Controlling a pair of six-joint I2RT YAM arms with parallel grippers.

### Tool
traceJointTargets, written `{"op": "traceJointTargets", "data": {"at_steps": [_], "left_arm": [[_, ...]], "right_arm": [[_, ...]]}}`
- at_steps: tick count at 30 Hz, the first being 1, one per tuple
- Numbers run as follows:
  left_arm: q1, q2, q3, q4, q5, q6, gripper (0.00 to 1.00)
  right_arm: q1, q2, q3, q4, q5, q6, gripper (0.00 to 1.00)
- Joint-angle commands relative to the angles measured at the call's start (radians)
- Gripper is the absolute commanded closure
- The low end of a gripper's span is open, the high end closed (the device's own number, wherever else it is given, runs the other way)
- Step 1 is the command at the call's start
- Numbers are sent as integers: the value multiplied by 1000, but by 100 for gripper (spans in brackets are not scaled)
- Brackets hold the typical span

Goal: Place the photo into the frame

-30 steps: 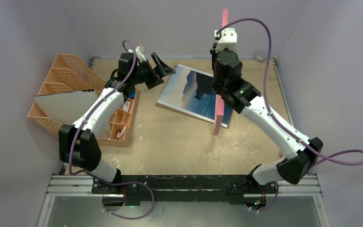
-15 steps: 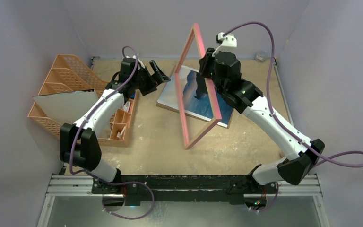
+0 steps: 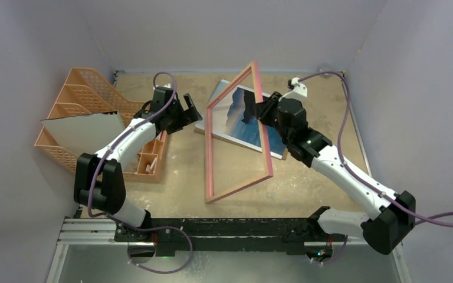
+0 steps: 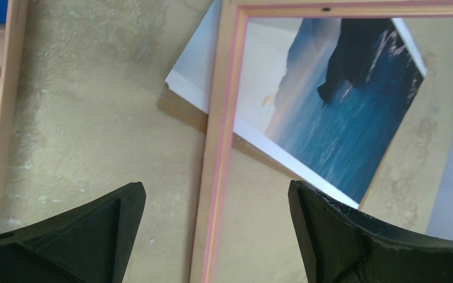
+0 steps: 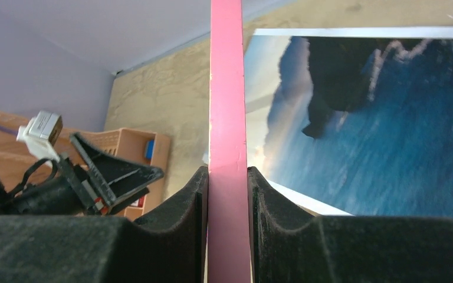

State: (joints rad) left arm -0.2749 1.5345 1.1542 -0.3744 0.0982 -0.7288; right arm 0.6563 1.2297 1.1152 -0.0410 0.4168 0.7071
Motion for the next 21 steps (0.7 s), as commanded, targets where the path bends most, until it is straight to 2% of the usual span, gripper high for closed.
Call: {"op": "traceJointTargets", "data": {"at_steps": [1,6,12,21], "left_arm": [[8,-7,-59,40,22,56,4],[6,63,-123,119,109,74,7],[0,157,-153,209,245,111,9],[-38,233,-176,222,259,139,13]], "right_arm": [[-104,-95,-153,132,-24,32,100],[-237,-160,-334,195,-172,-54,99],[-288,-179,-478,249,-252,-98,94],[-335,-186,-625,300,-194,-72,89]]}}
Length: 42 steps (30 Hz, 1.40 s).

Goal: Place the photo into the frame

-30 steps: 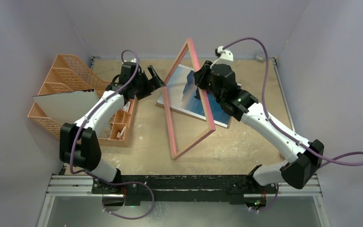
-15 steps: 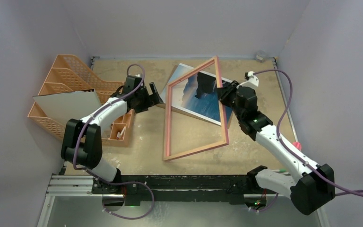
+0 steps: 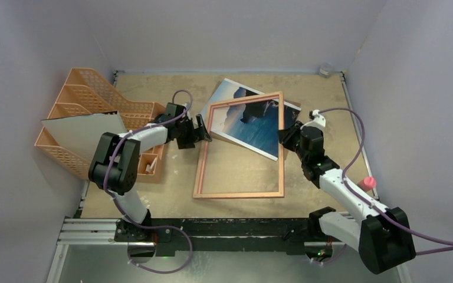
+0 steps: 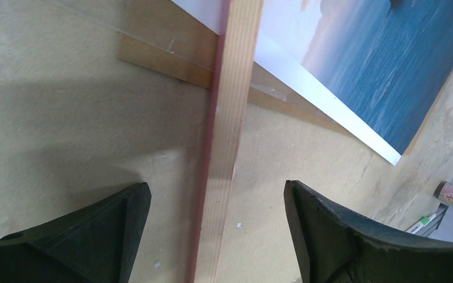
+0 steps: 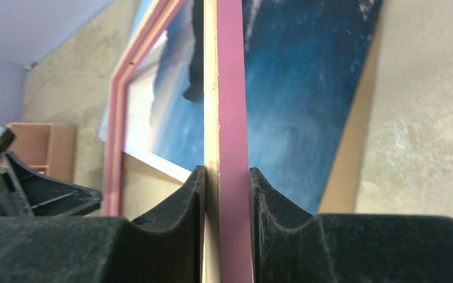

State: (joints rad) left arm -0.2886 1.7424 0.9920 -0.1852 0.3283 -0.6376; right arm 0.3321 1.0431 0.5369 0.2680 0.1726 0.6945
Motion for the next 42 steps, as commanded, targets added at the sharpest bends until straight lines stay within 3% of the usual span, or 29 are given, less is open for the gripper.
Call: {"op": "traceJointTargets", "data": {"at_steps": [1,6,13,22,30,36,42], "left_arm": [[-31,31,-9,19,20,59,14],[-48,35,-17,-17,-9,81,23],[-60,53,-18,-14,1,75,32],[-63,66,-6,-20,2,73,33],[-63,67,7,-37,-5,71,36],[-64,52,12,-42,-5,67,41],[-70,36,20,-41,42,67,48]], "right_arm": [[-11,0,-61,2,58,-58,88],[-17,37,-107,41,77,-49,84],[-33,160,-51,13,80,10,68],[-33,334,54,-116,49,130,52],[-30,459,222,-350,199,66,50],[-19,520,270,-411,177,-17,51],[-11,532,288,-380,106,-92,64]]}}
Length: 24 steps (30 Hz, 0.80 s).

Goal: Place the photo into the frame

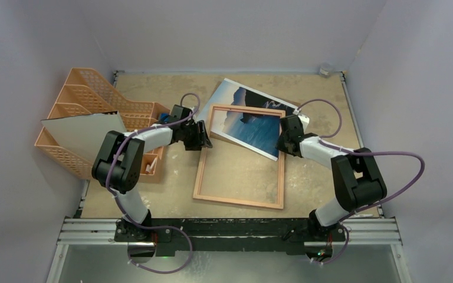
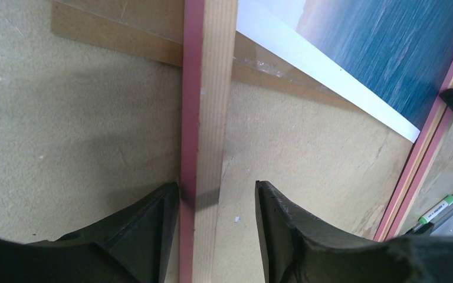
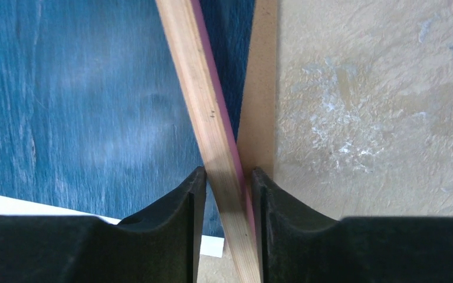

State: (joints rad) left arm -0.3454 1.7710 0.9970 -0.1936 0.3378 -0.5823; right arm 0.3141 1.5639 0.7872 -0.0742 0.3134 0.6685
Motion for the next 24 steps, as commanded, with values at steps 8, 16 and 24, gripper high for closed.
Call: {"op": "traceJointTargets", "data": {"at_steps": [8,16,24], "left_arm": [[-85,-52,44,-10,101,-18,50],[-186,-60,30,68,72,-111,51],[-251,-105,-78,95,-35,-166,50]], "right_arm": [[7,-25,94,-94,-23,-65,87],[4,-13,88,-115,60,-64,87],[-17,-54,25,-133,75,-14,75]]}}
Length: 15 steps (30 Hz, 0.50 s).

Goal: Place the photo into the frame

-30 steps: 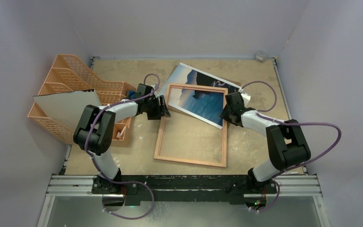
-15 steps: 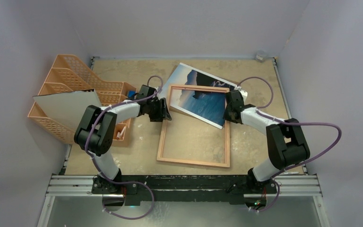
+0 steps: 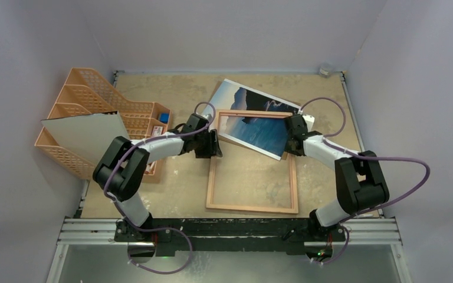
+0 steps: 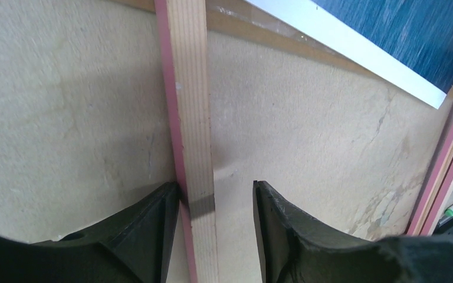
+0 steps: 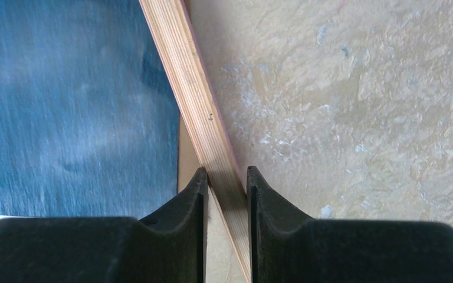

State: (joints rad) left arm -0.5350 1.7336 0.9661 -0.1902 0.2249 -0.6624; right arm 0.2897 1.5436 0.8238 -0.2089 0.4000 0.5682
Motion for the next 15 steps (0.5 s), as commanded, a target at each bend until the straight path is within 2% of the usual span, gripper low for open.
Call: {"op": "traceJointTargets", "data": {"at_steps": [1,4,9,11,15], "left_arm": [[-62,-73,-56,86,64,-88,49],[-62,-83,-50,46,31,-67,41],[-59,-91,56,-99,-65,10,25],[-54,-104,97,-147,-102,39,18],[-13,-112,197,-233,-140,98,13]], "right_arm": [[7,-30,-10,-2,-5,89,73],[5,-29,0,-19,14,102,60],[6,-58,30,-45,43,102,47],[6,-73,53,-60,50,101,43],[6,-102,122,-87,43,96,40]]}}
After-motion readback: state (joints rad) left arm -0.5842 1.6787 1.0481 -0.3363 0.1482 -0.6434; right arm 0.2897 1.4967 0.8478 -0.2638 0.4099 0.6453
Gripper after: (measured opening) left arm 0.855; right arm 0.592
